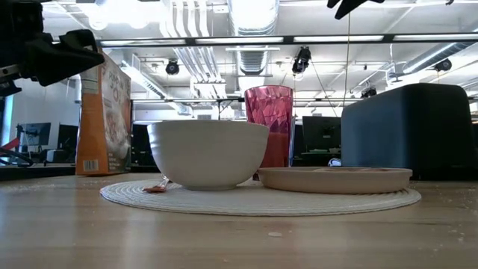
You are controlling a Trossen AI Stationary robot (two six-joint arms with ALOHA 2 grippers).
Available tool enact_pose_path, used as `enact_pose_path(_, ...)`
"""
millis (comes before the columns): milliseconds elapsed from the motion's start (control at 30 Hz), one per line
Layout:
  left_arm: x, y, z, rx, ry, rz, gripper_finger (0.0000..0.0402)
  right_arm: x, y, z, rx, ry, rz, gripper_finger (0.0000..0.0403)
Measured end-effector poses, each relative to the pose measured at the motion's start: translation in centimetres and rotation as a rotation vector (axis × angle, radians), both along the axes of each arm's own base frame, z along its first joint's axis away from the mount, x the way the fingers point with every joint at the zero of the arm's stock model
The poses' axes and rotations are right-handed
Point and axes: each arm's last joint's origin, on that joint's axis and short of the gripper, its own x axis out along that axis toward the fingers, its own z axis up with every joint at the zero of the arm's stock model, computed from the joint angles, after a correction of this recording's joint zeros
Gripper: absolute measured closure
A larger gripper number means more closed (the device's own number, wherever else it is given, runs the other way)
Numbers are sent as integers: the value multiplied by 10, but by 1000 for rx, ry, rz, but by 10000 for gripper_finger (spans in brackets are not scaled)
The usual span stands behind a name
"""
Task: Arrange a breakfast setting
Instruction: Return to Home Position
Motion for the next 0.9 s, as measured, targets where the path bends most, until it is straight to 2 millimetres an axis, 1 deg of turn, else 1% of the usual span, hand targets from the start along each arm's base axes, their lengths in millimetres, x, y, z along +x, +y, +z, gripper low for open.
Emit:
enact_pose_path(200, 0, 0, 0, 0, 3, 0, 335, -2, 0, -2, 1, -27, 0, 211)
enact_pose_path(267, 0, 0, 0, 0, 3, 0, 335, -3, 0, -6, 2, -51, 0, 211)
enact_pose_path(367, 0, 0, 0, 0, 3, 0, 335, -4, 0, -17, 5, -120, 0, 211)
enact_pose_path(567, 0, 0, 0, 0, 3, 0, 335, -9, 0, -54, -7, -346, 22, 211)
enact_pose_path(633, 0, 0, 0, 0, 4, 0, 335, -15, -1, -68, -67, -400, 76, 211)
enact_pose_path(733, 0, 0, 0, 0, 4, 0, 335, -23, -1, -90, -147, -536, 129, 211)
enact_pose_path(900, 0, 0, 0, 0, 5, 0, 335, -45, -1, -136, -180, -720, 190, 211)
